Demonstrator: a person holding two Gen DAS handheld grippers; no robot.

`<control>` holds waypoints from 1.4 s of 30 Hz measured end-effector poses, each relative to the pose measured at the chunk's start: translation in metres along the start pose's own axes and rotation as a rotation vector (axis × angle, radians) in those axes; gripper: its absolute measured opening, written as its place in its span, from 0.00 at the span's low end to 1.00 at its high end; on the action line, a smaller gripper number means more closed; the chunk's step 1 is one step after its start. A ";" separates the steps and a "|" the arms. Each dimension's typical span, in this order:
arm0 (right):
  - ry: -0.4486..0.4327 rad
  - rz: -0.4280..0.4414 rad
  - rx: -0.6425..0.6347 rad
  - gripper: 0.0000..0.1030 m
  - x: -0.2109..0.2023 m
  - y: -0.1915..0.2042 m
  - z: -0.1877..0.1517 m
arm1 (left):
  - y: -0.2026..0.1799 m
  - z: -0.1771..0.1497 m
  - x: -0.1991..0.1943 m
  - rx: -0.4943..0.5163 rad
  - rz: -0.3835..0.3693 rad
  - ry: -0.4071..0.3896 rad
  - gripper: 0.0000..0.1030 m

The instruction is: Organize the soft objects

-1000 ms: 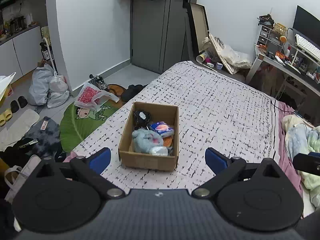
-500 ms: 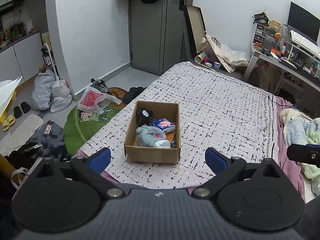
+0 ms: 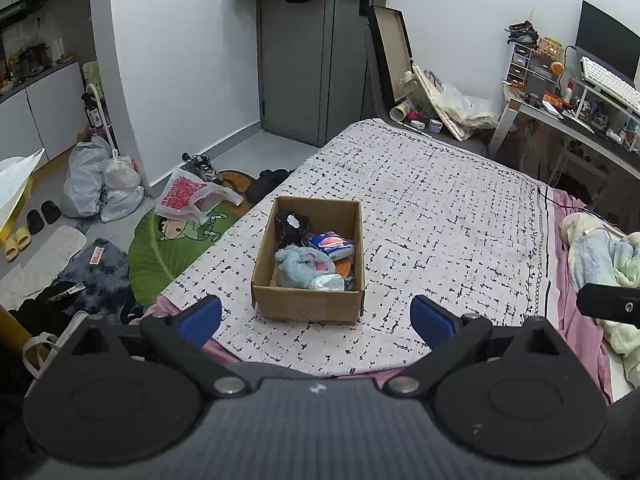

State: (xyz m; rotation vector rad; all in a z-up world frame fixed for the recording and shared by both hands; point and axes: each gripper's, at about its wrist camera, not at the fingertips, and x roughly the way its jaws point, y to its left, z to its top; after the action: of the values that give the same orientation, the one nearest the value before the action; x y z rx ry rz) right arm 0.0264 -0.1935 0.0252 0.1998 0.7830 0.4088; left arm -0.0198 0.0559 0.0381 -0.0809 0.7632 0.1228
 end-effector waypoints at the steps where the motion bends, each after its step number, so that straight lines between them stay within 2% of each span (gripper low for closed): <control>1: 0.000 0.000 0.000 1.00 0.000 0.000 0.000 | 0.000 0.000 0.000 -0.001 -0.001 0.001 0.97; 28: 0.023 -0.015 0.034 1.00 0.011 -0.017 -0.002 | -0.001 -0.001 0.016 -0.001 -0.004 0.023 0.97; 42: 0.018 -0.006 0.066 1.00 0.014 -0.036 -0.002 | -0.015 -0.004 0.026 0.035 -0.008 0.017 0.97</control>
State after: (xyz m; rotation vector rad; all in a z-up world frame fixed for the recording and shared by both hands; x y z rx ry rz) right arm 0.0443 -0.2198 0.0033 0.2555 0.8153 0.3796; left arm -0.0019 0.0432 0.0182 -0.0518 0.7816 0.1013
